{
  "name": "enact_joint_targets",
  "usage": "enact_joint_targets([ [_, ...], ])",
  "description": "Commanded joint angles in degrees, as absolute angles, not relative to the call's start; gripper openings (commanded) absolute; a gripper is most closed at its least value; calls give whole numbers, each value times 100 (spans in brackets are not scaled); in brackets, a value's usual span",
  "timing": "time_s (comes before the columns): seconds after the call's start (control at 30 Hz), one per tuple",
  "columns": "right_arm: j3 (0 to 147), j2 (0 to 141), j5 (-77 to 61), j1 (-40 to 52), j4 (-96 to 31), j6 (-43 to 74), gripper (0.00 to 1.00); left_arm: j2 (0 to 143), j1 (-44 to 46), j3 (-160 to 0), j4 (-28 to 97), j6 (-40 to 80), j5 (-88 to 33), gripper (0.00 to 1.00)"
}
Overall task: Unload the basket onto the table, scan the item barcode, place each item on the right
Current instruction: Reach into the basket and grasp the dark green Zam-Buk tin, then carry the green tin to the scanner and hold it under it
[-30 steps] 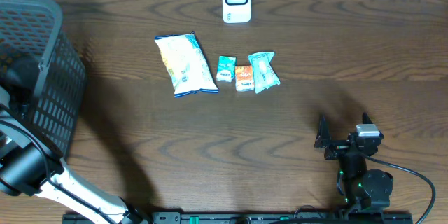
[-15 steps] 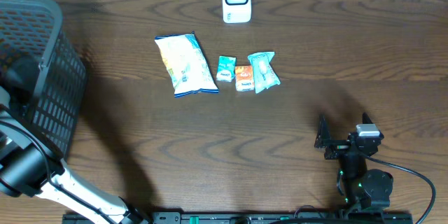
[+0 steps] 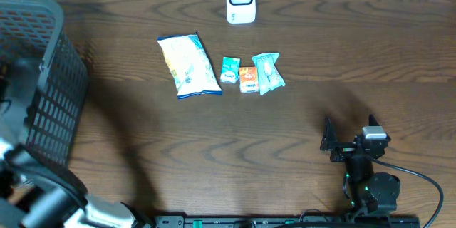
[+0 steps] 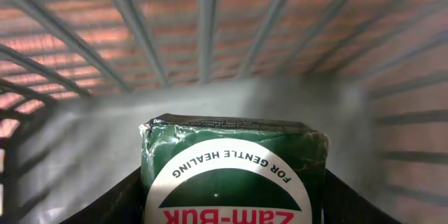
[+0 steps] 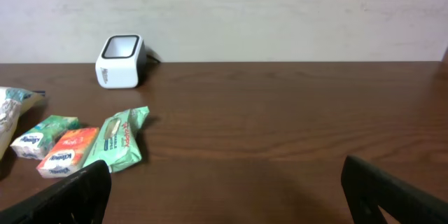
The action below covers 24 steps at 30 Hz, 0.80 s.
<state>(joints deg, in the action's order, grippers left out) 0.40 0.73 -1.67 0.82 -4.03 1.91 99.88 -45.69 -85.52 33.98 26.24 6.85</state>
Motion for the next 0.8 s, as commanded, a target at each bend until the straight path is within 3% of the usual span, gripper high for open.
enact_joint_targets([
  [0.0, 32, 67, -165, 47, -429, 231, 99, 9295, -4539, -8582, 3350, 3085, 167, 56],
  [0.23, 32, 67, -165, 47, -429, 231, 99, 7988, -4316, -8582, 2934, 3752, -1282, 56],
  [0.37, 32, 67, -163, 47, -429, 231, 99, 7568, -3715, -8582, 2727, 4215, -1977, 56],
  [0.77, 32, 67, -165, 47, -429, 231, 99, 8232, 51, -8582, 2904, 3376, -2008, 56],
])
